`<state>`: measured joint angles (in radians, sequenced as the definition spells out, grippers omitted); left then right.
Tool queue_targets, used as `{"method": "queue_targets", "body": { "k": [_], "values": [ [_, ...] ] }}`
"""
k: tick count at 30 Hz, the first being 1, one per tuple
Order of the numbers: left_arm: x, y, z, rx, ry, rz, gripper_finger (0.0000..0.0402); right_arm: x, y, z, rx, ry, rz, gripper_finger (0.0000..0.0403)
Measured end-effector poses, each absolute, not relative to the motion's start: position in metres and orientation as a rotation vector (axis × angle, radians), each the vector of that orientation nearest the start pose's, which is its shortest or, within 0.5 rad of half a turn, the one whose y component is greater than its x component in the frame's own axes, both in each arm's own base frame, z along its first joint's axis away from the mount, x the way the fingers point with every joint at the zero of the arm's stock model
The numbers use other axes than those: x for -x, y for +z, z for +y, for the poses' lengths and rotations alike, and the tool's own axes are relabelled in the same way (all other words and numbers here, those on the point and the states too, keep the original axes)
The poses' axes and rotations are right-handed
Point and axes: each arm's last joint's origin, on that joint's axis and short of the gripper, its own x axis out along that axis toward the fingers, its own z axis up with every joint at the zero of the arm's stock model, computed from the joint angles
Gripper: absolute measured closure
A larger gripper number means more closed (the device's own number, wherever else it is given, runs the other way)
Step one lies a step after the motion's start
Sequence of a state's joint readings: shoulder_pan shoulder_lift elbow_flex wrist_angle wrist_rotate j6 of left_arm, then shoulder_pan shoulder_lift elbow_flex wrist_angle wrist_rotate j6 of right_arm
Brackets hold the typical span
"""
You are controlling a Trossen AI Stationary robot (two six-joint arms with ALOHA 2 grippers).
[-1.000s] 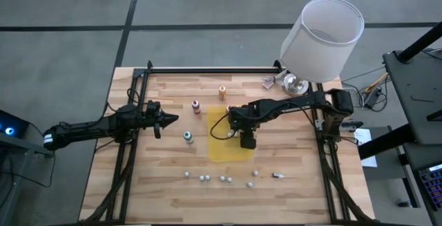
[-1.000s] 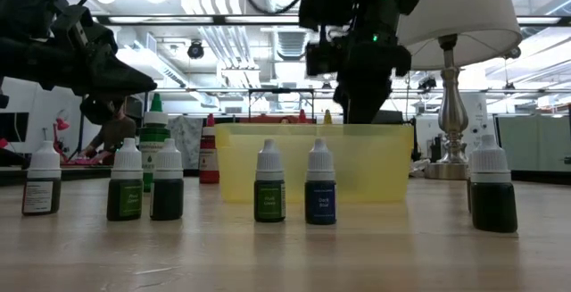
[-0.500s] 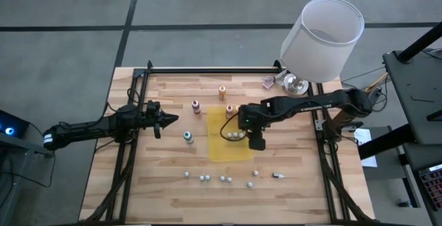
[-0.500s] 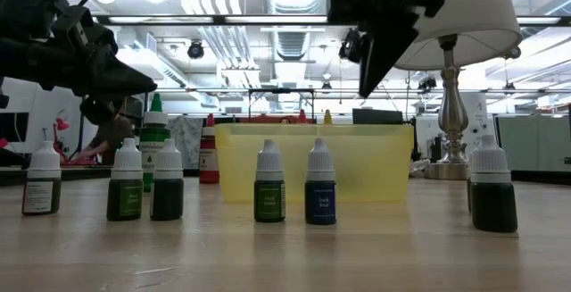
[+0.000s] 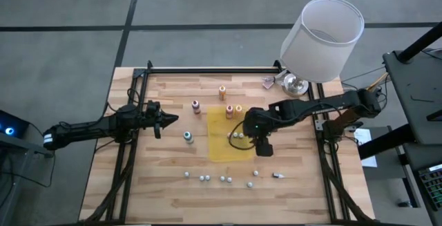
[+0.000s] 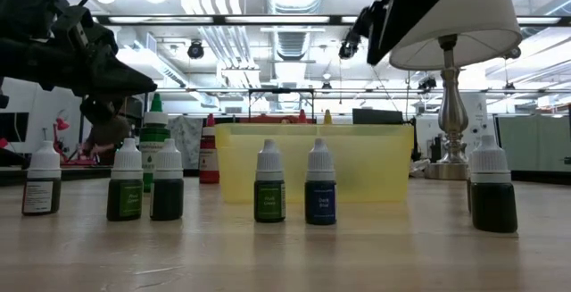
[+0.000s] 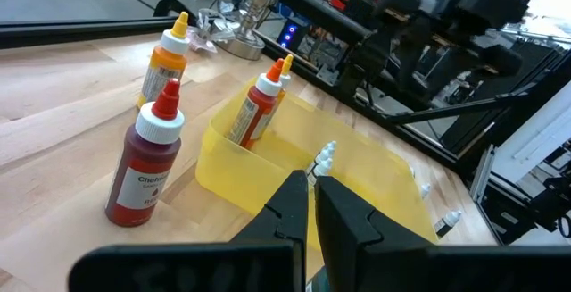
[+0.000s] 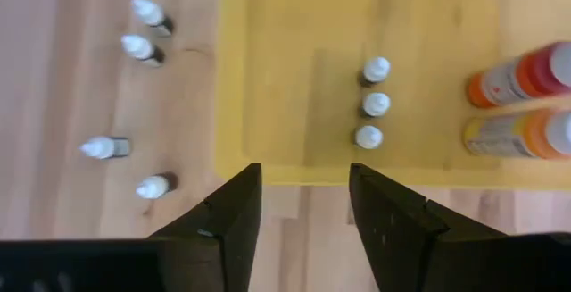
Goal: Pick & Place food coloring
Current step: Put the small red food coloring bottle into the bin
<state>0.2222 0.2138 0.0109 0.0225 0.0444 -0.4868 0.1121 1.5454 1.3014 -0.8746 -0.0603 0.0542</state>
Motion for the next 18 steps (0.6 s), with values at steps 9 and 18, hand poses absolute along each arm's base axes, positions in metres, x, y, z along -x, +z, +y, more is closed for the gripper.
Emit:
{"method": "queue_targets", "body": {
  "k": [9,18],
  "values": [
    [-0.107,0.152,0.023,0.508,0.218,0.133,0.0401,-0.285,0.302,0.065,-0.005,0.202,1.052,0.0178],
    [-0.107,0.152,0.023,0.508,0.218,0.133,0.0401,-0.261,0.318,0.100,0.059,0.336,0.995,0.0161]
  ]
}}
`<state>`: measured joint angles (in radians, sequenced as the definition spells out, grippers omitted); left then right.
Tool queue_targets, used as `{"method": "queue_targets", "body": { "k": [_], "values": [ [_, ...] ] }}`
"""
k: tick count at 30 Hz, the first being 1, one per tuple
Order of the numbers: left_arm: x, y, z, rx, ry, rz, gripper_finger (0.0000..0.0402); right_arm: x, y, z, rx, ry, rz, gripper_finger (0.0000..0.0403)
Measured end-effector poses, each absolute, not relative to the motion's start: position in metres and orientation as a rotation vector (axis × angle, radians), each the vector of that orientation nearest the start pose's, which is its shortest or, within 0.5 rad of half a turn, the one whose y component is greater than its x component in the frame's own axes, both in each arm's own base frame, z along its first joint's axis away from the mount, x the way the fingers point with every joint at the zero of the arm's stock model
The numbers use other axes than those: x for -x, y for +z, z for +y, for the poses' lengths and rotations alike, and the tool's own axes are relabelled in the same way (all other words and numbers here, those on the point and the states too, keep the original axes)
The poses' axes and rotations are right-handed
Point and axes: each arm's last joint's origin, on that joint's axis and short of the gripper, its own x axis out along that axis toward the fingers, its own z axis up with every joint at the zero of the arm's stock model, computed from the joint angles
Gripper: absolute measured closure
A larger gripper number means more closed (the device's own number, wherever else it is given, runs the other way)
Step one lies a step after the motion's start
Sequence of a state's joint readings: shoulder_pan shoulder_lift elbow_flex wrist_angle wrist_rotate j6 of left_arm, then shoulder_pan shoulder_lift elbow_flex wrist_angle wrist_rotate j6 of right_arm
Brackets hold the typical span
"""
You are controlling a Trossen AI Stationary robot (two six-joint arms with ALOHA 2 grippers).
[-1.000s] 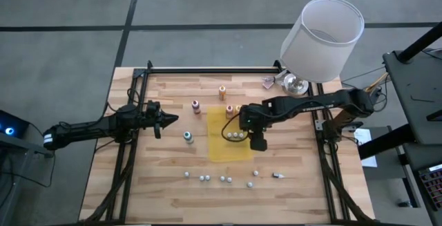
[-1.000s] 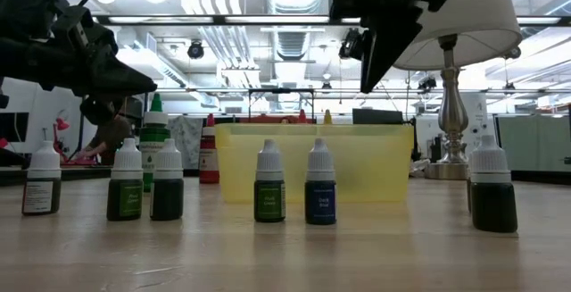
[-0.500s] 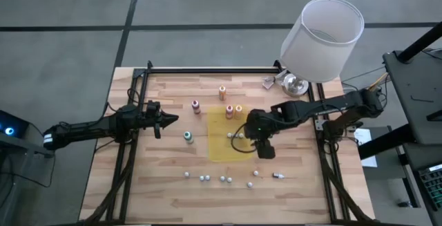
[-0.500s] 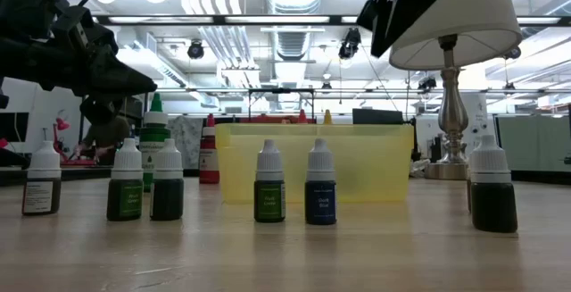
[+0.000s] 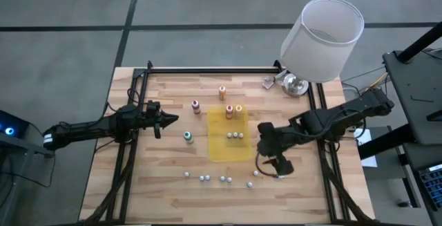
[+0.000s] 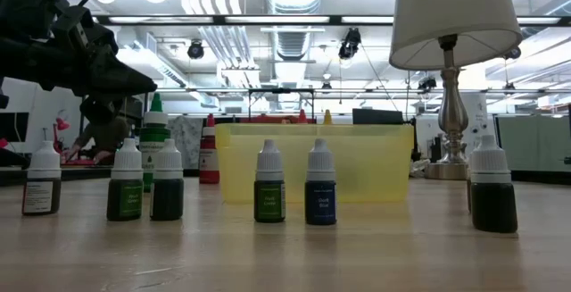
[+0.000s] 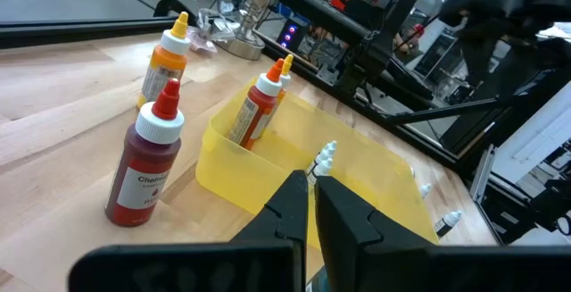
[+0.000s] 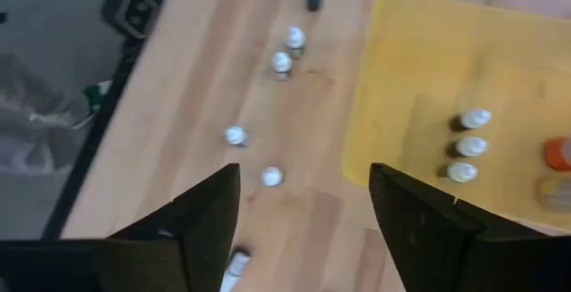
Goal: Pick & Place food coloring
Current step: Put the small red food coloring bottle into the bin
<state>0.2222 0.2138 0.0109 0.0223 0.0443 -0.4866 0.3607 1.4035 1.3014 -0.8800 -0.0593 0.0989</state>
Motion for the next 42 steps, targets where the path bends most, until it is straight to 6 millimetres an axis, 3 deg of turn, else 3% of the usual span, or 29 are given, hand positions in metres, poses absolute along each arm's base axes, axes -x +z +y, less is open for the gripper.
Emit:
{"method": "queue_targets", "body": {
  "k": [27,32,42],
  "values": [
    [-0.107,0.152,0.023,0.508,0.218,0.132,0.0401,-0.253,0.311,0.149,-0.056,0.333,0.997,0.0168],
    [-0.107,0.151,0.023,0.508,0.218,0.133,0.0401,-0.261,0.303,0.158,-0.047,0.329,1.025,0.0168],
    [-0.107,0.151,0.023,0.508,0.218,0.134,0.0401,-0.279,0.305,0.169,-0.036,0.338,1.020,0.0170]
  ]
}}
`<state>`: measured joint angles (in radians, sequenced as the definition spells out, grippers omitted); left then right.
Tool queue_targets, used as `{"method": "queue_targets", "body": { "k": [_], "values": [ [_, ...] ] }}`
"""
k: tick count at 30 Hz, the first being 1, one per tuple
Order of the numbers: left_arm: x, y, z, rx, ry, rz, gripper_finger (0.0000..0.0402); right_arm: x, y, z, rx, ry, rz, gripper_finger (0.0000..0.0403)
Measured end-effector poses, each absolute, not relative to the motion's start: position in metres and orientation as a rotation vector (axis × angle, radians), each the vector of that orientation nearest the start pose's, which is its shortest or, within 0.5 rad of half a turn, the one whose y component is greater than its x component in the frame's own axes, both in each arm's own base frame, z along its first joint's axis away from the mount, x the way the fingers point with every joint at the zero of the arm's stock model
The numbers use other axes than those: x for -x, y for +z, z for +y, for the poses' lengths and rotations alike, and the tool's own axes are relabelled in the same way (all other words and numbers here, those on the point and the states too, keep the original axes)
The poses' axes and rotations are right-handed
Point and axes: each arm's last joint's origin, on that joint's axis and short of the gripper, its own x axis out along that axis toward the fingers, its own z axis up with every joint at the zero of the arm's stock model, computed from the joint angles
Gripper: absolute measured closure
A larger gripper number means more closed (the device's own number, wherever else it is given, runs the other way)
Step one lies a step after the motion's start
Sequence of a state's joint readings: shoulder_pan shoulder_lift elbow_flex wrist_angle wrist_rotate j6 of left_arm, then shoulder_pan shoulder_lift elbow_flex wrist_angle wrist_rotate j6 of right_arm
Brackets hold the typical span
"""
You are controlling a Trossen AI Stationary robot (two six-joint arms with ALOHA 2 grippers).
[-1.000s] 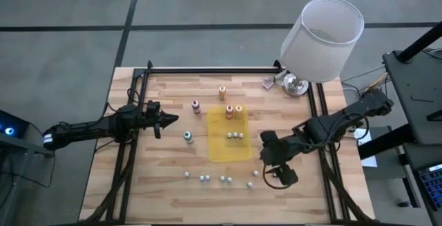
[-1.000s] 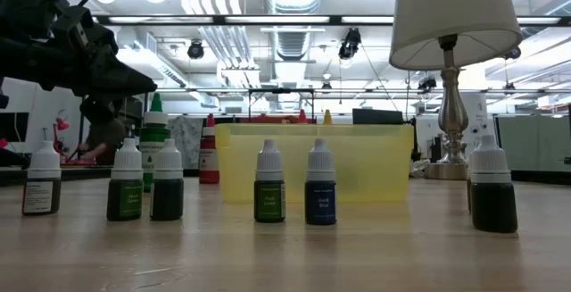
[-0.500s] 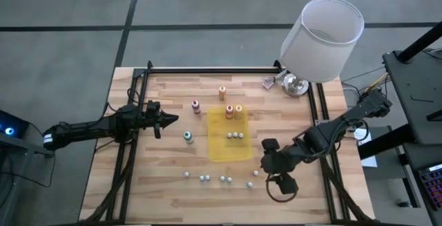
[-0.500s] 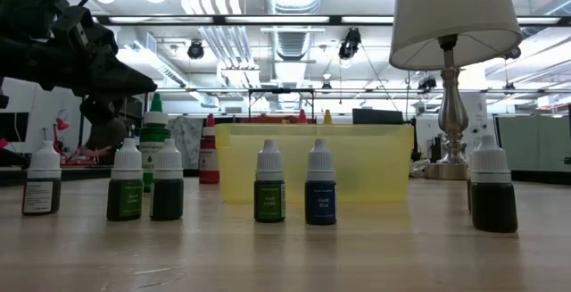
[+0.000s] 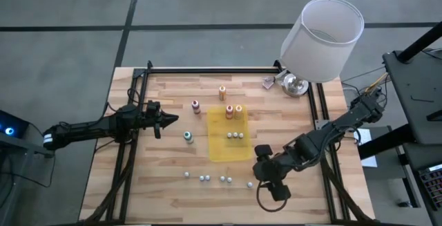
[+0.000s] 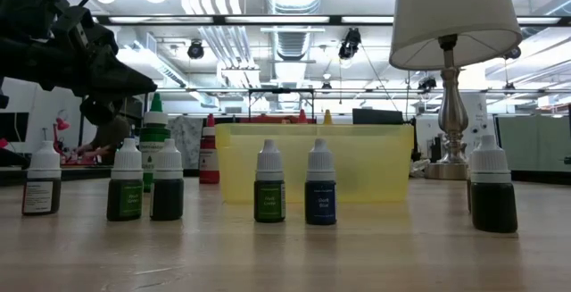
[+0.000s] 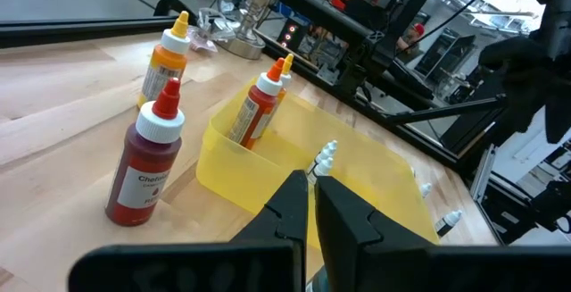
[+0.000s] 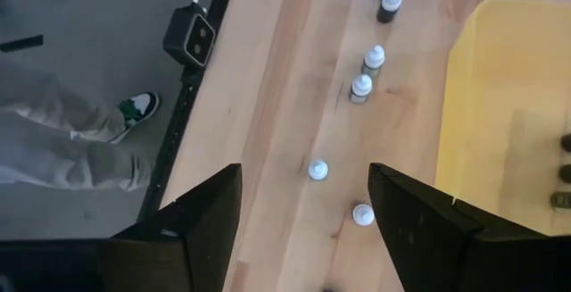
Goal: Pick & Place food coloring
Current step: Put the small red food coloring bottle into the bin
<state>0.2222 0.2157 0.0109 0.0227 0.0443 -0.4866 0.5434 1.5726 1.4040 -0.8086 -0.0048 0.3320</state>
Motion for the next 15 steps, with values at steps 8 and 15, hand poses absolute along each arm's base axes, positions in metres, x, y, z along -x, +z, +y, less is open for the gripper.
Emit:
{"method": "queue_targets", "body": {
  "k": [8,15],
  "values": [
    [-0.107,0.151,0.023,0.508,0.218,0.134,0.0401,-0.281,0.308,0.168,-0.030,0.327,1.049,0.0170],
    [-0.107,0.151,0.023,0.508,0.218,0.134,0.0401,-0.284,0.291,0.162,0.004,0.275,1.176,0.0170]
  ]
}}
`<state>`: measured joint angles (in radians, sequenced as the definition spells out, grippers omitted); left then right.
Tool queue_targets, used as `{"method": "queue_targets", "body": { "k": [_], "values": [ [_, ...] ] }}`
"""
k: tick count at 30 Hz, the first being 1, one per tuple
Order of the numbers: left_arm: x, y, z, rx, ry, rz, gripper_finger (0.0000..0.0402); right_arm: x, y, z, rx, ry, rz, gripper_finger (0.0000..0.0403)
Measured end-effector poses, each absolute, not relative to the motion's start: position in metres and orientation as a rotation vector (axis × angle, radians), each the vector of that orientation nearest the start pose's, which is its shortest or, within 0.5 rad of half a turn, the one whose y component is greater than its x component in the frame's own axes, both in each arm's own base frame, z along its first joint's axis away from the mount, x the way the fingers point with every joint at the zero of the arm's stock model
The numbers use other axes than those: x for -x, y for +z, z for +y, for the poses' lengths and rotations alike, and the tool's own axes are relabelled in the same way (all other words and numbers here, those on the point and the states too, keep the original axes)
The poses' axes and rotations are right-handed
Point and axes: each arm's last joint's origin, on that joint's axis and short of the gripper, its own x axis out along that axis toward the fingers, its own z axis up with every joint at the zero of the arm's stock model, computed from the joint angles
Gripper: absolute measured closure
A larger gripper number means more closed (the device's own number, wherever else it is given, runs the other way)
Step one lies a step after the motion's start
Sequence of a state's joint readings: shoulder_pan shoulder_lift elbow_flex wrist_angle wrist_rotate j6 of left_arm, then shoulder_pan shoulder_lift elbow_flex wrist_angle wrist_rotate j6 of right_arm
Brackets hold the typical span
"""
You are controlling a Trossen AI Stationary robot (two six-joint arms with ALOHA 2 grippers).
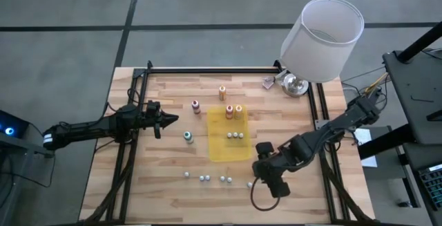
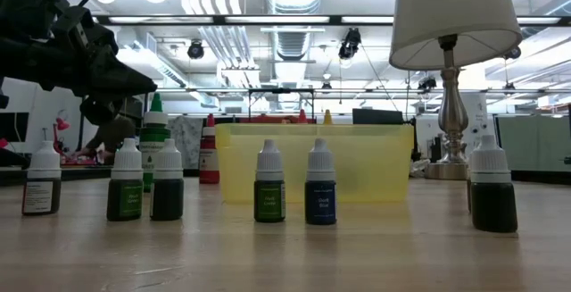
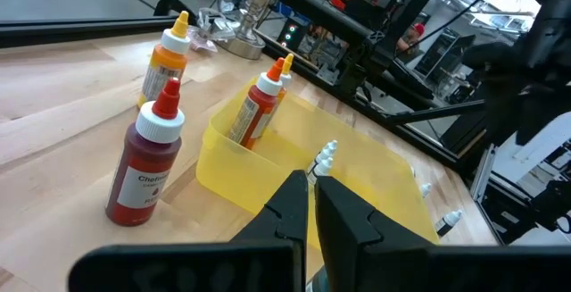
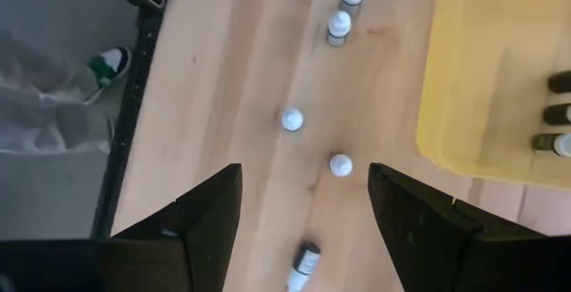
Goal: Pick & Place food coloring
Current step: Put the small red food coloring bottle into the bin
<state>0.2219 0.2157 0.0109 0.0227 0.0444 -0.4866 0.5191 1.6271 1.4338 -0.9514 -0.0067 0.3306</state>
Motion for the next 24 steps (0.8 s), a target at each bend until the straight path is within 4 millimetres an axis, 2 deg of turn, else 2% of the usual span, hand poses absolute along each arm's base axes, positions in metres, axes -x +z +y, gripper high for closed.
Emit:
{"method": "queue_targets", "body": {
  "k": [12,24],
  "values": [
    [-0.107,0.151,0.023,0.508,0.219,0.135,0.0401,-0.287,0.265,0.145,0.048,0.239,1.248,0.0170],
    [-0.107,0.151,0.023,0.508,0.218,0.135,0.0401,-0.288,0.240,0.138,0.042,0.207,1.278,0.0170]
  ]
}}
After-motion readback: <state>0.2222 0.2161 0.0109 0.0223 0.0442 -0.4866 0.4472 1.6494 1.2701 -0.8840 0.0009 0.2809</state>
